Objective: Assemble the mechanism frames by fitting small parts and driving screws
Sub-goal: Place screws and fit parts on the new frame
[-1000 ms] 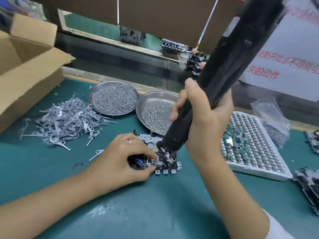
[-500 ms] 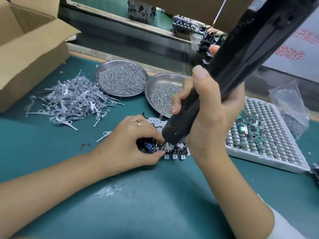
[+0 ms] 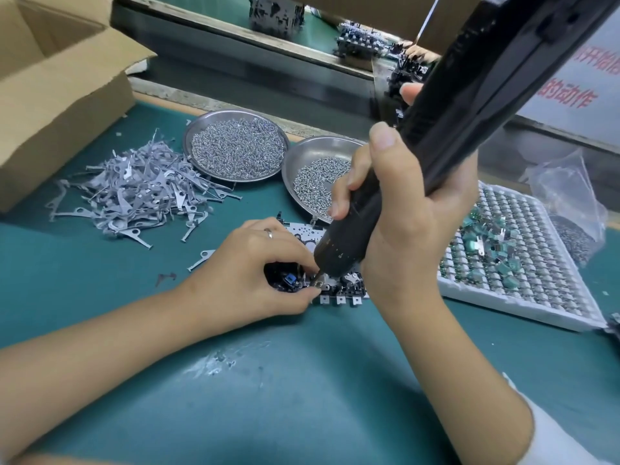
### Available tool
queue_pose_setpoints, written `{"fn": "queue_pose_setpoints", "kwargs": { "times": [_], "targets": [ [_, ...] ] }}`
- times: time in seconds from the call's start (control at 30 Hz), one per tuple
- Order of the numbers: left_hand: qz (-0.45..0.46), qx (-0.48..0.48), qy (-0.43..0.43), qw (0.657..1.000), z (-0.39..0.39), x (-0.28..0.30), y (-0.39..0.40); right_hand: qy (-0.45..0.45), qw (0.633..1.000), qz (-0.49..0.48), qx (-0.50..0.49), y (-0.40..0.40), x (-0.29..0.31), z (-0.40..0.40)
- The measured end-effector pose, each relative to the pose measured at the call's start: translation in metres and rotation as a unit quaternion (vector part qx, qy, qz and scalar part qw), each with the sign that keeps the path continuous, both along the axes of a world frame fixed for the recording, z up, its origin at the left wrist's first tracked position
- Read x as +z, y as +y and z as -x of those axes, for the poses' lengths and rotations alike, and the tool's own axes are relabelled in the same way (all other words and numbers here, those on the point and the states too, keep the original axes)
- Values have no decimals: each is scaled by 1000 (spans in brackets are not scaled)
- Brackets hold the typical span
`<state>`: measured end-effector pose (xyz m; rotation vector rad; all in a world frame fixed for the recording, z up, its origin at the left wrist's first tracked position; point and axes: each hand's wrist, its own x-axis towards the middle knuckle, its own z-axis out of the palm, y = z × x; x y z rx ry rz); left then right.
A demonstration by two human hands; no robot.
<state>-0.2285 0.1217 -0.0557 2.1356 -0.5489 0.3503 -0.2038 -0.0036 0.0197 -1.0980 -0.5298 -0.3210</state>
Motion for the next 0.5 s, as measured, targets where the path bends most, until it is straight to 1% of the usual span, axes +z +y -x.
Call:
{"fn": "queue_pose_setpoints", "kwargs": {
  "times": [0.13, 0.33, 0.5],
  "targets": [
    [1, -3, 4, 1000, 0, 0, 0, -10, 1000, 7, 2, 0, 0, -1],
    [2, -4, 0, 1000, 0, 2, -1, -1, 1000, 10, 0, -2, -1, 0],
    [10, 12, 14, 1000, 2, 1, -1, -21, 999, -6, -30, -14, 5, -6]
  ]
}}
